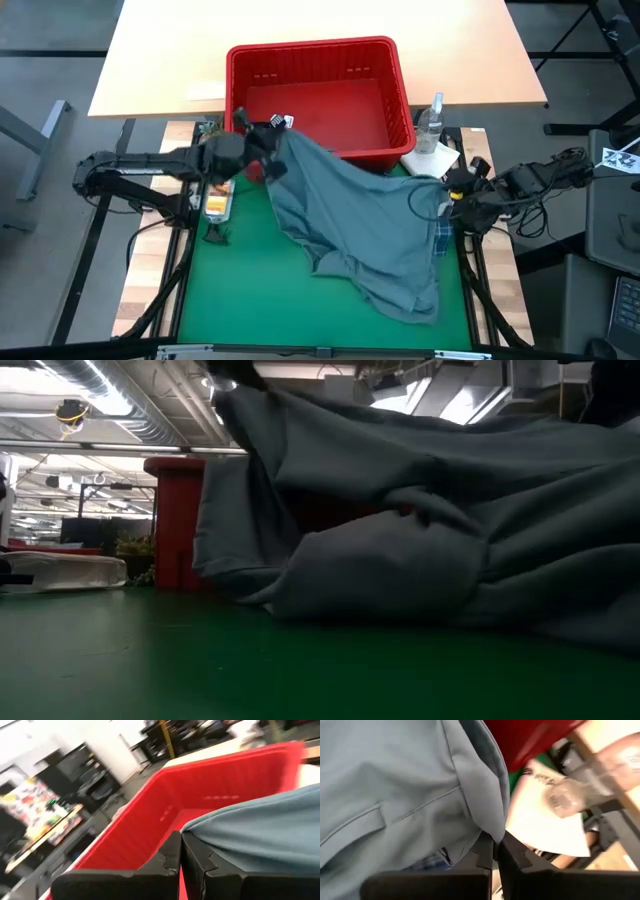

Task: Fold Laundry from Bin
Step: Fold the blue pants on top of the blue shirt

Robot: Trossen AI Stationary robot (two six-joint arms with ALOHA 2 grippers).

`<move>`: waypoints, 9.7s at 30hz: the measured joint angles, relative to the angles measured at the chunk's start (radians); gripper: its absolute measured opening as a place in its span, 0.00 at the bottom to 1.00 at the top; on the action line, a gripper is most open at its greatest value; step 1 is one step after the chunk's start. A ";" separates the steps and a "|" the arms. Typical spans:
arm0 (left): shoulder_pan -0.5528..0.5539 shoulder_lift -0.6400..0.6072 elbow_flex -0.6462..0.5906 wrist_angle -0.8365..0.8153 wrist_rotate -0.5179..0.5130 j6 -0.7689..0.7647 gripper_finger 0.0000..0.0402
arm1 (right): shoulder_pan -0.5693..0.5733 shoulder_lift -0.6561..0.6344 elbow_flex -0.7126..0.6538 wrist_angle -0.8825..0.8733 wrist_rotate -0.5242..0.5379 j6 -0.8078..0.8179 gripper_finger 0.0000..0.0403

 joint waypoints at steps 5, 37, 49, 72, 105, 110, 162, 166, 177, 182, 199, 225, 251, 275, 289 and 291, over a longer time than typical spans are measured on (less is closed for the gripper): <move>0.160 0.020 0.002 0.073 0.162 -0.003 0.00 | -0.098 -0.004 -0.020 0.001 0.069 -0.026 0.02; 0.293 -0.073 0.001 -0.512 0.495 -0.757 0.39 | -0.264 -0.002 -0.122 0.000 -0.024 -0.079 0.02; 0.242 -0.081 0.000 -0.686 0.848 -0.909 0.36 | -0.264 -0.002 -0.122 0.000 -0.025 -0.079 0.02; -0.010 0.073 0.000 -0.849 0.461 -1.155 0.31 | -0.264 -0.002 -0.121 0.000 -0.035 -0.079 0.02; -0.019 0.169 0.000 -0.739 0.240 -1.045 0.02 | -0.264 -0.001 -0.099 0.000 -0.036 -0.185 0.02; -0.024 0.141 0.000 -0.761 0.313 -1.015 0.01 | -0.264 -0.002 -0.046 0.001 -0.035 -0.257 0.02; -0.233 -0.550 0.000 -1.070 1.124 -1.560 0.00 | 0.118 0.353 0.134 0.775 -0.453 -0.793 0.41; -0.233 -0.550 0.000 -1.070 1.141 -1.570 0.00 | 0.268 0.475 0.134 0.775 -0.454 -0.700 0.41; -0.233 -0.550 0.000 -1.071 1.081 -1.570 0.00 | 0.570 0.742 0.135 0.815 -0.417 -0.234 0.41; -0.233 -0.550 0.000 -1.069 1.053 -1.614 0.00 | 0.589 0.857 0.135 0.758 -0.363 -0.052 0.41; -0.233 -0.550 0.000 -1.067 1.013 -1.722 0.01 | 0.588 1.088 0.136 0.620 -0.988 0.045 0.41; -0.382 -0.227 0.001 -1.005 0.980 -1.121 0.35 | 0.588 1.084 0.135 0.602 -1.083 -0.051 0.41; -0.789 0.437 0.001 -0.411 0.518 -0.833 0.35 | 0.587 1.083 0.135 0.604 -1.047 -0.050 0.41; -0.704 0.685 0.000 -0.235 0.510 -0.973 0.04 | 0.587 1.082 0.135 0.604 -1.044 -0.050 0.41; -0.529 0.409 0.000 -0.449 0.548 -1.016 0.01 | 0.587 1.082 0.135 0.604 -1.044 -0.047 0.41; -0.487 0.386 0.000 -0.498 0.532 -0.982 0.00 | 0.587 1.082 0.135 0.604 -1.044 -0.047 0.41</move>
